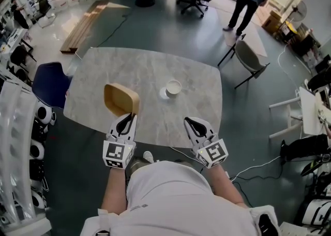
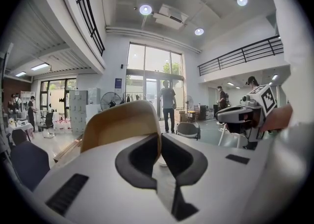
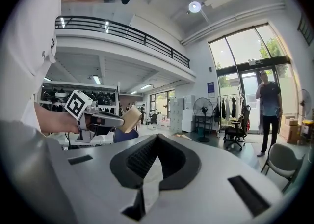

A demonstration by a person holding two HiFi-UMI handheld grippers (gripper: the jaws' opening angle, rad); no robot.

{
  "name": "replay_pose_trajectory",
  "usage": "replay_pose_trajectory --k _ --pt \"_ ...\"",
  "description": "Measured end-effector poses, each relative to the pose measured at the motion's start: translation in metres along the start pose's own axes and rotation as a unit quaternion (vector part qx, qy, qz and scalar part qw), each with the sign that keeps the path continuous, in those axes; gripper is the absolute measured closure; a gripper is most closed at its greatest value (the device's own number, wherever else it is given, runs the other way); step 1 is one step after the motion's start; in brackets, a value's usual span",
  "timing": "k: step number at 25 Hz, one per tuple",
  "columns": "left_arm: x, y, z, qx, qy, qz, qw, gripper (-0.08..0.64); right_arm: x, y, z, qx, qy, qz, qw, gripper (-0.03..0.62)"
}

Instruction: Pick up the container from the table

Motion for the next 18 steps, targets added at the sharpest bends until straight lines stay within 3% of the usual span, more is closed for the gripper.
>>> replay_pose_trajectory --k 18 --pt "0.009 0.006 -0.003 -0.003 0.015 0.012 0.9998 0.537 0.004 0.011 0.002 0.014 -0.004 0.021 1.0 0.581"
Point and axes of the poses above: the fingertips, and each gripper's own axes: x forward along the fingers, z to its left, y out of its underside, the point moved 3 cm from there along -x, backward along the fingers, and after that the axes turned 5 degrees about y, right-handed, at the moved point
